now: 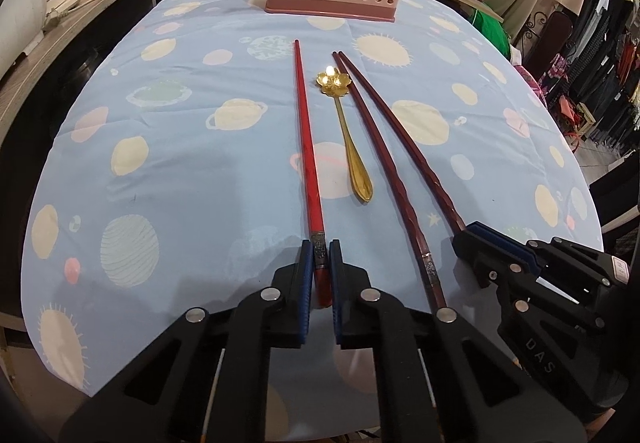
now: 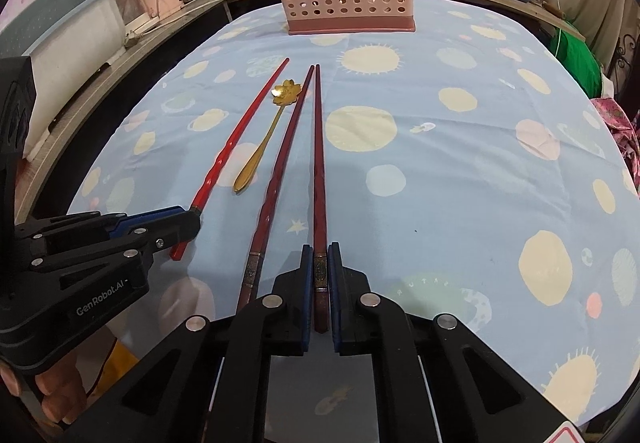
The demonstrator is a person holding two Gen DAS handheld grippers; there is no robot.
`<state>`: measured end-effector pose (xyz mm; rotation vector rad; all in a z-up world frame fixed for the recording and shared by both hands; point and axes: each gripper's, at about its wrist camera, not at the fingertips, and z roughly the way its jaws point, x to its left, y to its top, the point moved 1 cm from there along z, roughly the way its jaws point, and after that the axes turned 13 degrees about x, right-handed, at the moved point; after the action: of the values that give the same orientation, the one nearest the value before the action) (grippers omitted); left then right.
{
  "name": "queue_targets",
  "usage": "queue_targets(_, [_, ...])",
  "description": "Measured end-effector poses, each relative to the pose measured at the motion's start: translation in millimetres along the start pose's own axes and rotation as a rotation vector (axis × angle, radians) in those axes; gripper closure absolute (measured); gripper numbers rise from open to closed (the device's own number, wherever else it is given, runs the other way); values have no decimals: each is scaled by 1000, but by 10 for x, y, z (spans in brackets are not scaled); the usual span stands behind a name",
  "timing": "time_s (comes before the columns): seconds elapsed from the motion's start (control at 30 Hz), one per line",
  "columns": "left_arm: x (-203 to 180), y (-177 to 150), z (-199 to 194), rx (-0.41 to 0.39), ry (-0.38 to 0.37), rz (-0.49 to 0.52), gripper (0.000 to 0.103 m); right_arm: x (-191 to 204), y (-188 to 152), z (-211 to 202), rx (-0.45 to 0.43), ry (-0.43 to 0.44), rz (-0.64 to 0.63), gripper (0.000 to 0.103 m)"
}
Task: Organize utensils
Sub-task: 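Grasp the other red chopstick with the left tool while the right tool grasps a dark red chopstick, then lift the red chopstick with the left tool while the right tool carries its dark red chopstick to the holder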
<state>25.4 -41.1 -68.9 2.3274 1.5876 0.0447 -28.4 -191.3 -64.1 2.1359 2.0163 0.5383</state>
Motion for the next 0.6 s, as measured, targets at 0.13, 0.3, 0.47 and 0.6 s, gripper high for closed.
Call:
queue_targets(0.13, [4,-7,-11,2,-5,1,96,-6,-3,-8,1,8,5,96])
queue_targets(0.3, [27,0,-62,-6,-8,-12,96,-8,7,-87,-18,17,11,96])
queue_targets(0.47, [59,11,-206,-29,-18,-30,96,-24,62,-258,-55,36,21,96])
queue_targets(0.6, [73,46,-365,-61,-32,-43,96,-49,152,-448,-102,47,29,96])
